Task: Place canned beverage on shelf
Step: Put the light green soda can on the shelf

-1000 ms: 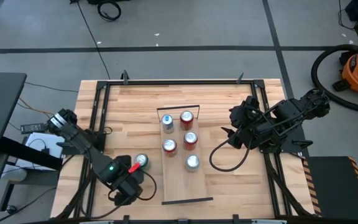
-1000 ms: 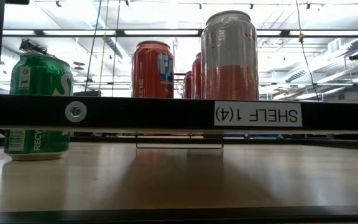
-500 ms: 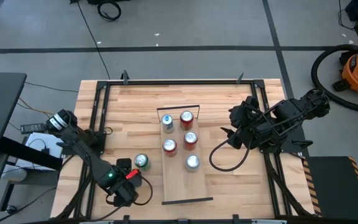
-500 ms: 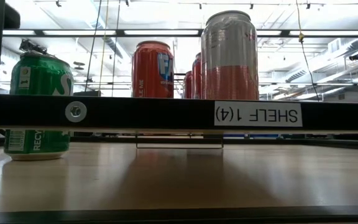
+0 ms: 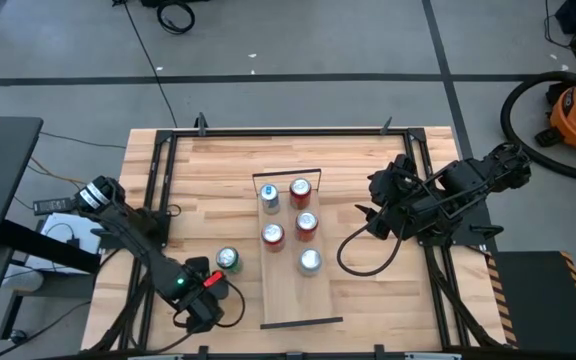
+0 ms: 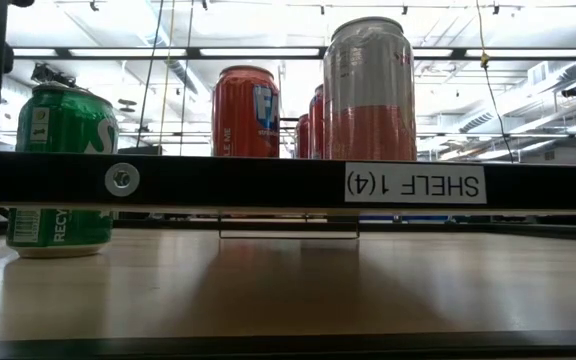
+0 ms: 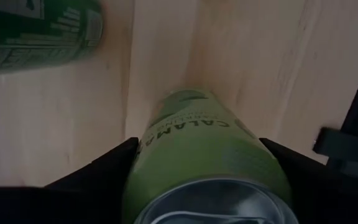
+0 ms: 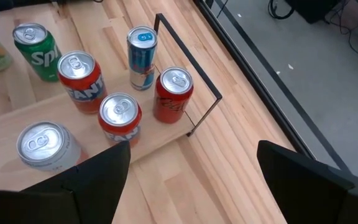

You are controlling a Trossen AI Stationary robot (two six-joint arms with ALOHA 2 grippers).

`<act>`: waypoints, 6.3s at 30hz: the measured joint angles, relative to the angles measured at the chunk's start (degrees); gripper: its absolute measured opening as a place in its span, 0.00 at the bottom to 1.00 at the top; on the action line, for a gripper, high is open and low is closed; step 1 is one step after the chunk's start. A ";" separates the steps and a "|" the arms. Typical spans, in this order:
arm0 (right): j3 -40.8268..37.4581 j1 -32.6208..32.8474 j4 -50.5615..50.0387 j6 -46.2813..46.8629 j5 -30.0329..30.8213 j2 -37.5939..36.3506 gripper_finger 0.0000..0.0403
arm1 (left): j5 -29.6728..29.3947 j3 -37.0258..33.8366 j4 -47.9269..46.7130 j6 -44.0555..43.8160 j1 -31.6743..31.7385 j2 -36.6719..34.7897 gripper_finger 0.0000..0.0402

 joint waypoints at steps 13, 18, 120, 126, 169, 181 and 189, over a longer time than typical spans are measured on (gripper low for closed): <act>0.00 -0.15 0.02 -0.88 0.00 0.00 0.90 | 4.05 12.06 -4.91 3.78 8.12 0.13 0.77; 0.00 -0.15 0.82 -0.58 0.09 0.00 0.90 | 4.91 17.13 -4.62 5.51 14.07 0.11 0.79; -0.02 -0.15 3.95 -0.32 1.29 0.02 0.90 | 1.71 40.72 -14.19 41.71 27.33 21.75 0.96; -0.04 -0.15 3.93 -0.33 1.29 0.02 0.90 | 0.56 40.72 -12.86 42.67 27.21 21.75 0.96; -0.04 -0.14 3.89 -0.54 1.29 0.02 0.90 | 1.45 40.72 -10.29 42.29 27.66 21.75 0.80; -0.04 -0.15 3.89 -0.89 1.29 0.02 0.90 | 1.39 40.72 -10.29 42.27 28.13 21.75 0.84; -0.04 -0.15 3.89 -1.00 1.30 0.02 0.90 | 1.41 40.97 -10.63 41.46 28.13 21.75 0.89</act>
